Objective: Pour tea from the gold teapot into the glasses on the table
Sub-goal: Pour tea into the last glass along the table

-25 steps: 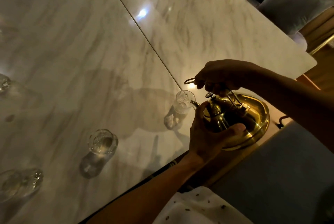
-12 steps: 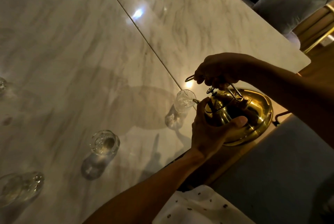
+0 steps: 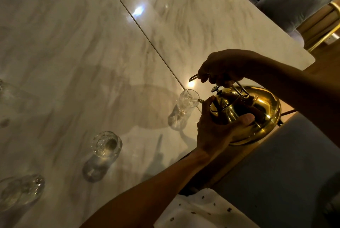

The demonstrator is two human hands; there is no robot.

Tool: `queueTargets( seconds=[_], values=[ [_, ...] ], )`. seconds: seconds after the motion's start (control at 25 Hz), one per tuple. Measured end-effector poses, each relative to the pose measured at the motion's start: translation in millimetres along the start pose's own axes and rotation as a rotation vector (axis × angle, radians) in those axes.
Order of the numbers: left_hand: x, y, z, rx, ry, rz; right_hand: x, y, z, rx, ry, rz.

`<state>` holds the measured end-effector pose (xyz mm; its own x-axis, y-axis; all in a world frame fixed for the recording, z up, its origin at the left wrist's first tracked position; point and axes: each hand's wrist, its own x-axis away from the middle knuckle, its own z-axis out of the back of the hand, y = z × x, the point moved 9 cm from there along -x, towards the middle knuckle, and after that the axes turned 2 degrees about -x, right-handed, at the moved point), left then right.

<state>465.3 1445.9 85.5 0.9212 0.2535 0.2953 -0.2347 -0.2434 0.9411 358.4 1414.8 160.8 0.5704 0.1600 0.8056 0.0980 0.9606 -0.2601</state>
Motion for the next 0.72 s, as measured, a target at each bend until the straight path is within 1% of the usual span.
queueTargets(
  seconds=[0.24, 0.44, 0.72],
  values=[
    [-1.8, 2.3, -0.8, 0.015, 0.008, 0.009, 0.1, -2.3, 1.3, 0.002, 0.002, 0.012],
    [-1.8, 8.1, -1.9, 0.001, 0.02, -0.025, 1.7, -2.1, 2.4, 0.001, 0.005, 0.014],
    [0.3, 5.6, -6.0, 0.013, 0.033, -0.009, 1.8, 0.7, -1.0, 0.038, 0.003, 0.009]
  ],
)
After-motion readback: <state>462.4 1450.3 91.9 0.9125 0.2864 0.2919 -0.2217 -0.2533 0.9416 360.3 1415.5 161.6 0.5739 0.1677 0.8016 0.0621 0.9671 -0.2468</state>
